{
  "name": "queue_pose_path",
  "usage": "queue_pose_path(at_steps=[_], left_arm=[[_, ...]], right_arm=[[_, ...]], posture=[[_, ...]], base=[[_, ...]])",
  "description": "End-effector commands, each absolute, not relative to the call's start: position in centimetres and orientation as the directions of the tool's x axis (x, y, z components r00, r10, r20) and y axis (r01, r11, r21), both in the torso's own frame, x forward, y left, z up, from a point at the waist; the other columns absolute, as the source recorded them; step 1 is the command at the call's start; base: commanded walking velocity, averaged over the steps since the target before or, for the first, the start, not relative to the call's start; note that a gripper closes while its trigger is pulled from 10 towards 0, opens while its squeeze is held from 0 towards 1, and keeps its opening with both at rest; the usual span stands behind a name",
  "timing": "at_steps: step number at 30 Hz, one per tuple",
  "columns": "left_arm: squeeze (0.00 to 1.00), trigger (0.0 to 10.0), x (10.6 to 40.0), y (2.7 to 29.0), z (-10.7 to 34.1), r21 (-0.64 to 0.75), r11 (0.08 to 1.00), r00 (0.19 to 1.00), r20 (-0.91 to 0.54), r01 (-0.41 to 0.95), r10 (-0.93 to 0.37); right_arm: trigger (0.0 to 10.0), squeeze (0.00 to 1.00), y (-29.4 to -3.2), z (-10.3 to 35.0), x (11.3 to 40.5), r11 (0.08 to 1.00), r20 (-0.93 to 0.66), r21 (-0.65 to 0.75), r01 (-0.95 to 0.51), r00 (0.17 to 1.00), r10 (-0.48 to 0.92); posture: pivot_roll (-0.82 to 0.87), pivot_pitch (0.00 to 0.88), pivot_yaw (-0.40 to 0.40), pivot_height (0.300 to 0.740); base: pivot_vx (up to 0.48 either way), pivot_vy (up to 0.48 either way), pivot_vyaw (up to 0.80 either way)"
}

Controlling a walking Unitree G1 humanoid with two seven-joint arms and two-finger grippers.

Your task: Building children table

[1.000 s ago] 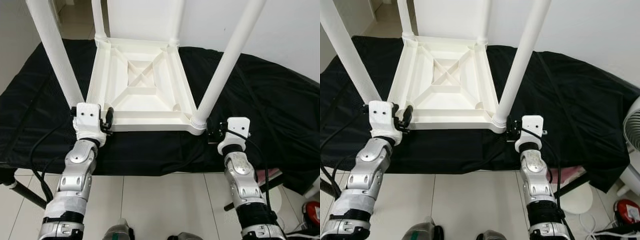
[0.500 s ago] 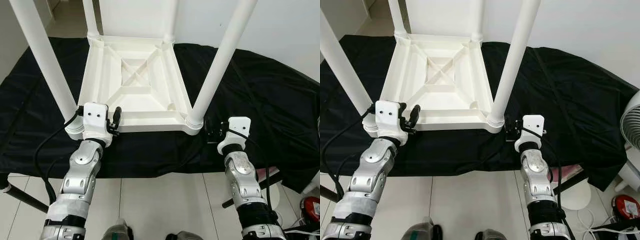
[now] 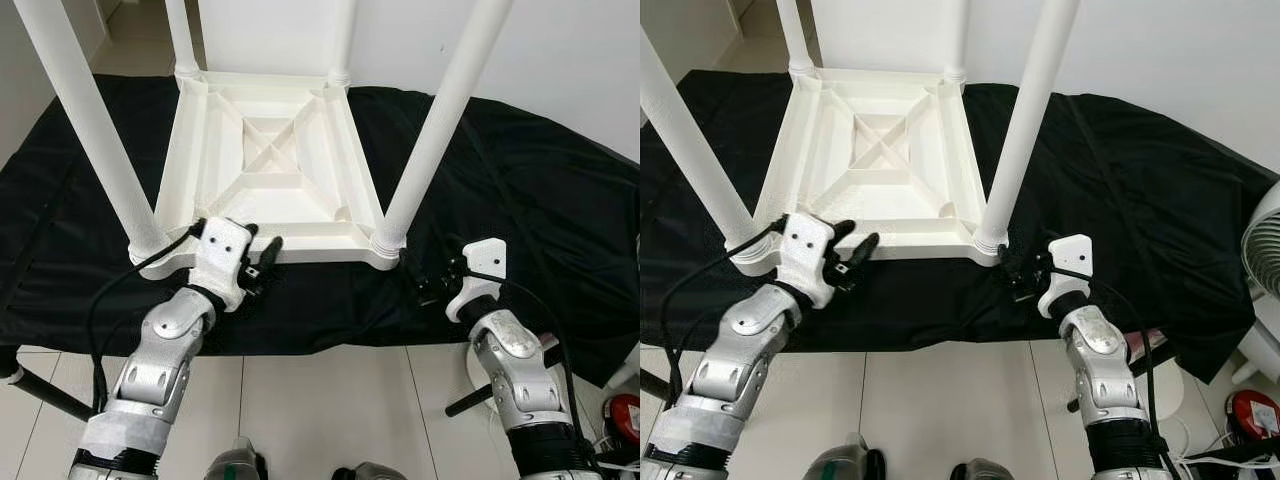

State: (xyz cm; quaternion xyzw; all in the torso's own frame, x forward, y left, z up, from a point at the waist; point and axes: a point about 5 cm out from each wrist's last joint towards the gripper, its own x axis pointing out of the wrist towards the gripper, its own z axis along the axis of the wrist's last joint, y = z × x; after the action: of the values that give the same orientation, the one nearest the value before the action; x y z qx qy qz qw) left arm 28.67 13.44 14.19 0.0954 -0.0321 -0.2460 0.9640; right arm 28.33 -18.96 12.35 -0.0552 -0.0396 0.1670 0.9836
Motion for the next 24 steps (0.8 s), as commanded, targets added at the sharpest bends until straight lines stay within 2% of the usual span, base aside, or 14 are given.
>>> queue_pose_path(at_steps=[1,4,6,7,9,10,12,17,22,24], left_arm=[[0.00,10.0,28.8,14.6,13.5,0.220,0.871,0.895,-0.022,0.440,-0.446],[0.00,10.0,29.1,15.9,13.3,0.248,0.881,0.913,-0.040,0.402,-0.405],[0.00,10.0,29.9,18.7,13.6,0.285,0.916,0.959,-0.049,0.281,-0.279],[0.00,10.0,29.9,18.7,13.6,0.285,0.916,0.959,-0.049,0.281,-0.279],[0.00,10.0,30.4,21.4,14.1,0.302,0.945,0.992,-0.035,0.124,-0.119],[0.00,10.0,30.4,21.4,14.1,0.302,0.945,0.992,-0.035,0.124,-0.119],[0.00,10.0,30.5,23.1,14.3,0.299,0.954,1.000,-0.020,0.003,0.003],[0.00,10.0,30.4,24.1,14.4,0.301,0.950,0.996,-0.006,-0.082,0.088],[0.00,10.0,30.3,24.3,14.5,0.307,0.948,0.996,0.000,-0.086,0.090],[0.00,10.0,30.3,23.6,14.8,0.283,0.958,0.999,0.014,-0.047,0.044]], right_arm=[[10.0,0.00,-18.8,12.6,28.3,0.928,0.062,-0.122,-0.353,0.930,0.362],[10.0,0.00,-18.7,12.7,28.3,0.923,0.065,-0.120,-0.366,0.925,0.375],[10.0,0.00,-18.5,13.0,28.3,0.918,0.073,-0.110,-0.380,0.918,0.389],[10.0,0.00,-18.5,13.0,28.3,0.918,0.073,-0.110,-0.380,0.918,0.389],[10.0,0.00,-18.2,13.3,28.2,0.919,0.088,-0.086,-0.384,0.916,0.391],[10.0,0.00,-18.2,13.3,28.2,0.919,0.088,-0.086,-0.384,0.916,0.391],[10.0,0.00,-17.8,13.4,28.2,0.922,0.100,-0.062,-0.383,0.916,0.388],[10.0,0.00,-17.5,13.2,28.0,0.916,0.096,-0.052,-0.398,0.911,0.401],[10.0,0.00,-17.6,13.1,27.9,0.911,0.084,-0.048,-0.409,0.907,0.412],[10.0,0.00,-17.7,13.1,27.7,0.908,0.073,-0.030,-0.418,0.905,0.419]], posture=[[0.11,0.014,-0.052,0.740],[0.12,0.014,-0.052,0.740],[0.12,0.014,-0.051,0.740],[0.12,0.014,-0.051,0.740],[0.12,0.016,-0.053,0.740],[0.12,0.016,-0.053,0.740],[0.12,0.021,-0.058,0.740],[0.12,0.030,-0.062,0.740],[0.11,0.036,-0.061,0.740],[0.11,0.038,-0.061,0.740]], base=[[0.000,0.000,0.00],[0.000,0.000,0.00],[0.000,0.000,0.00],[0.000,0.000,0.00],[0.000,0.000,0.00],[0.000,0.000,0.00],[0.000,0.000,0.00],[0.000,0.000,0.00],[0.000,0.000,0.00],[0.000,0.000,0.00]])
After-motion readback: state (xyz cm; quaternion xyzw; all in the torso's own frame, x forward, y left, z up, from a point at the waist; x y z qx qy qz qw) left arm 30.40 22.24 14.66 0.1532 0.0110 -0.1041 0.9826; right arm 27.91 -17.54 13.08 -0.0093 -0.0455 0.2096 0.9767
